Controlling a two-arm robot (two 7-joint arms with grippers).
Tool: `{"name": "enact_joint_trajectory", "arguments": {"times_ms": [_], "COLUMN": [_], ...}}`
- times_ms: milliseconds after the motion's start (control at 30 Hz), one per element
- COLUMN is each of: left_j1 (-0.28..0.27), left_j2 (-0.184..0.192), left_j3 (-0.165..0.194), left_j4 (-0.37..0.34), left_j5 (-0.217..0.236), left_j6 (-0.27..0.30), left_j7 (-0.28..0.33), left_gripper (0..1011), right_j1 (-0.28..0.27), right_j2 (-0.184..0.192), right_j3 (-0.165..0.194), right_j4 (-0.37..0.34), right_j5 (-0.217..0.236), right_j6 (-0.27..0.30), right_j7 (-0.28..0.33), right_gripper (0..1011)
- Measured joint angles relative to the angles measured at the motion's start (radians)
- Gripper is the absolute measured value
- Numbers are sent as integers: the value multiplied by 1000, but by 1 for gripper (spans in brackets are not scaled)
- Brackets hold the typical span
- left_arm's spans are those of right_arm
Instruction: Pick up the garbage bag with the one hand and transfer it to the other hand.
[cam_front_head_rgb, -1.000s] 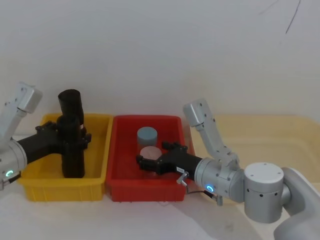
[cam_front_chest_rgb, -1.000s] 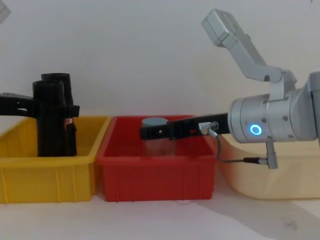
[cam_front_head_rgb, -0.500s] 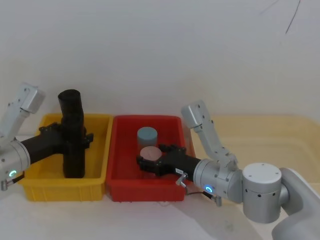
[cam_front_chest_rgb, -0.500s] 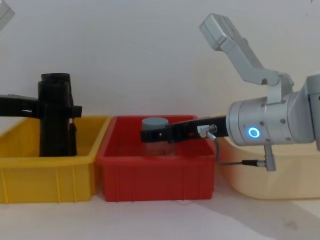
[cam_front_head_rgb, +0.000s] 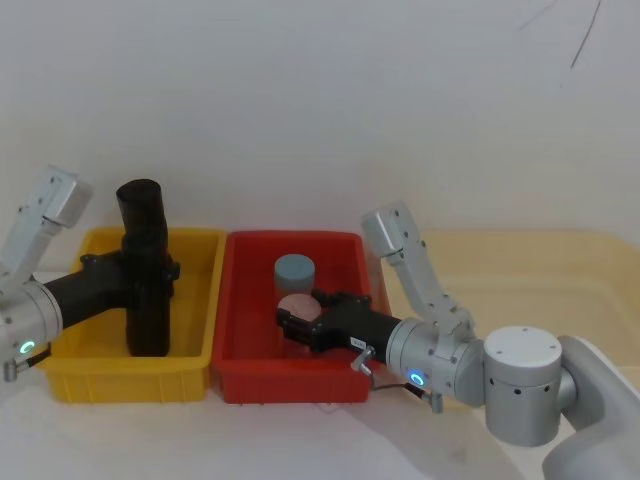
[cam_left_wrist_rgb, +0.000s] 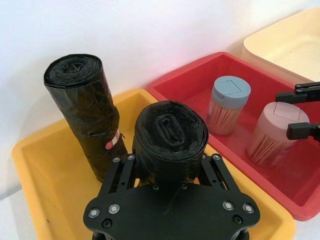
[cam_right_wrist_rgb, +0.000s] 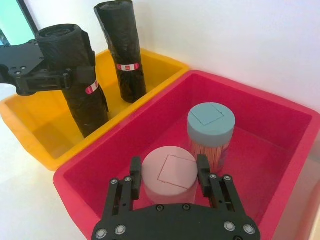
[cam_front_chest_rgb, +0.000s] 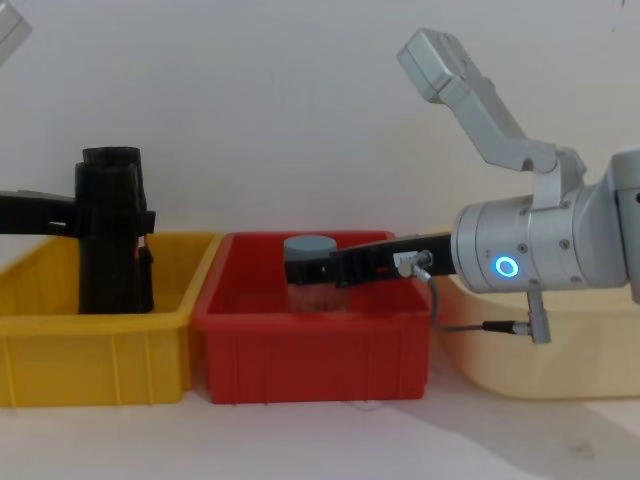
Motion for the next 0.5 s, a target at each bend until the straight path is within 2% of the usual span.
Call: {"name": "enact_joint_trajectory", "arguments": {"times_ms": [500], "left_j1": [1], "left_j2": [1], "left_j3": [1], "left_j4": [-3], "left_j5": [-1], "left_j6": [0], "left_j7": [4], "left_gripper": [390], "right_j1": [1], "right_j2": [-1], "right_j3": [0], "right_j4": [2], "right_j5": [0], "right_j6": [-2], "right_j7": [1], "right_gripper": [652]}}
